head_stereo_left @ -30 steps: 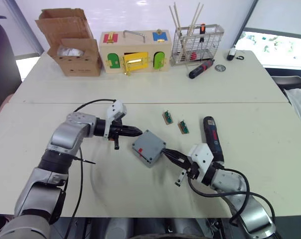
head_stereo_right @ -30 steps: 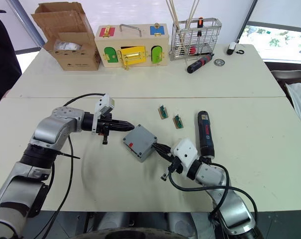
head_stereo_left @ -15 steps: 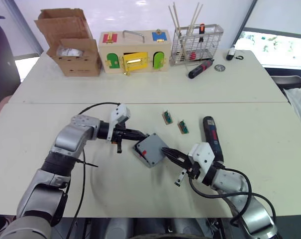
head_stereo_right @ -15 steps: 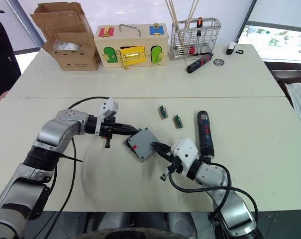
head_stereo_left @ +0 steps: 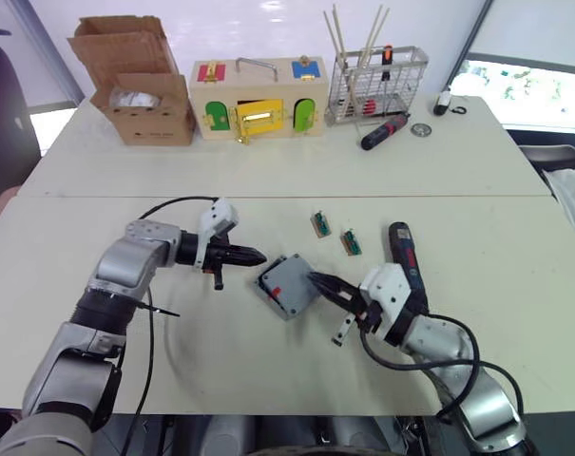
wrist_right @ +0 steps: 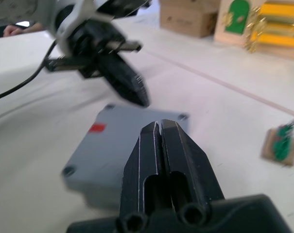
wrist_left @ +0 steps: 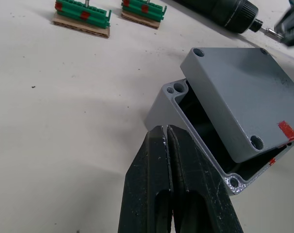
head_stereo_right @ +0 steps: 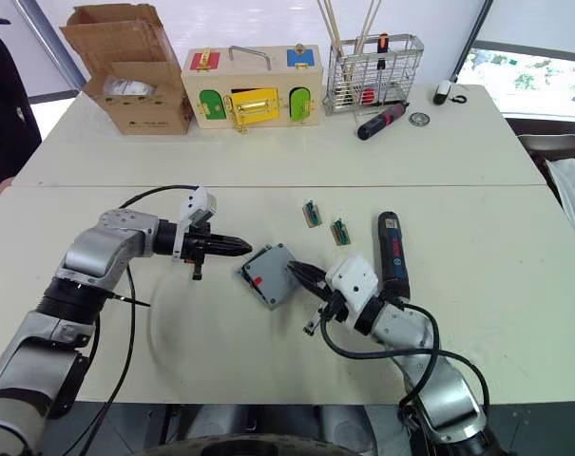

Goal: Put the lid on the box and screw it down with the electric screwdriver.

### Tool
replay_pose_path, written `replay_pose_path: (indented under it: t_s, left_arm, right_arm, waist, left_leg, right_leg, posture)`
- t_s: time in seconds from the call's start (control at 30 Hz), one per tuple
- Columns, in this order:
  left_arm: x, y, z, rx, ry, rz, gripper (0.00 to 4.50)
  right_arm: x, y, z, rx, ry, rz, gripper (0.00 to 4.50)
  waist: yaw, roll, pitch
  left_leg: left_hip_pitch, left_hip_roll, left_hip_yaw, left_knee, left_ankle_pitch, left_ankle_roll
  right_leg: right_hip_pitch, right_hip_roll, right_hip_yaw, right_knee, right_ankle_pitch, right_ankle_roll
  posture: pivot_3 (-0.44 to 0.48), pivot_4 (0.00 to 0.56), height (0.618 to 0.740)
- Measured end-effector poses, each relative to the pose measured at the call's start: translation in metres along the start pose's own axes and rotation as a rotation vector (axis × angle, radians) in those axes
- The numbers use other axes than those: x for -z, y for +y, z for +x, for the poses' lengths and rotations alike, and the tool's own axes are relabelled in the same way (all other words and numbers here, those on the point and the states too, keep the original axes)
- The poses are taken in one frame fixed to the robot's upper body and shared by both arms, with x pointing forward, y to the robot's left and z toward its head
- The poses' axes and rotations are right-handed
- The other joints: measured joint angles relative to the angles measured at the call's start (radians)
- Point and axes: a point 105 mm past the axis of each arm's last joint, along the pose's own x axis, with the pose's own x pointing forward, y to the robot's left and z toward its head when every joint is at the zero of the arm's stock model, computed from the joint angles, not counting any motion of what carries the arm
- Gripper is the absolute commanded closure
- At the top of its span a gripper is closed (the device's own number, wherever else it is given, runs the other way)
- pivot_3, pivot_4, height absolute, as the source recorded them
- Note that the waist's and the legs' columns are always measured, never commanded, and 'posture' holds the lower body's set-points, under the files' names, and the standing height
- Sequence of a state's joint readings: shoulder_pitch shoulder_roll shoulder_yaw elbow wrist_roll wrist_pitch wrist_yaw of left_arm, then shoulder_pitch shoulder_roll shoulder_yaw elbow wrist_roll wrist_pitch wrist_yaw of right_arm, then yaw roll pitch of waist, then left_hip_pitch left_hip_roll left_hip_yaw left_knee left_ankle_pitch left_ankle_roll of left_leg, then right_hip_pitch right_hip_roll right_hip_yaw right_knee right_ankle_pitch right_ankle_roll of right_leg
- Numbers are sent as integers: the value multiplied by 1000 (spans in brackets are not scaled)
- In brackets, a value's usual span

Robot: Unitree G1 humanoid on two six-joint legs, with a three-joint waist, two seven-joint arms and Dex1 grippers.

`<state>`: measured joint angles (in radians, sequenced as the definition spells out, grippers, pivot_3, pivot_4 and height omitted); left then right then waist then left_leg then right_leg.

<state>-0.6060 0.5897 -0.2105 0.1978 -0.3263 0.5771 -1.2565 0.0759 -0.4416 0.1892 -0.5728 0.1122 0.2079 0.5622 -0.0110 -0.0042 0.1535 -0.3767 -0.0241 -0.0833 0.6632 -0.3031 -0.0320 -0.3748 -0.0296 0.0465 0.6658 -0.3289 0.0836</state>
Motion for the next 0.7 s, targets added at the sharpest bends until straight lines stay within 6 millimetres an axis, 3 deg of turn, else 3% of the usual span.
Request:
replay_pose_path:
  t_s: [0.13, 0.3, 0.7]
  left_arm:
    - [-1, 0, 0, 0, -2, 4, 4463]
    - [-11, 5, -3, -14, -17, 21, 4463]
    - [-22, -1, 4, 18, -42, 52, 4463]
  right_arm:
    - [-6, -6, -9, 10, 8, 9, 4458]
    - [23, 7, -33, -47, 155, 67, 4458]
    - [22, 12, -33, -81, 135, 54, 4458]
  waist:
    - [1, 0, 0]
    - [-1, 0, 0]
    - [-1, 0, 0]
  left_leg:
    - [0, 0, 0, 0, 0, 0]
    - [0, 0, 0, 0, 0, 0]
    - [0, 0, 0, 0, 0, 0]
  right_leg:
    - [0, 0, 0, 0, 0, 0]
    - [0, 0, 0, 0, 0, 0]
    - [1, 0, 0, 0, 0, 0]
  posture:
    - [0, 150, 740]
    - [0, 150, 740]
    - [0, 150, 740]
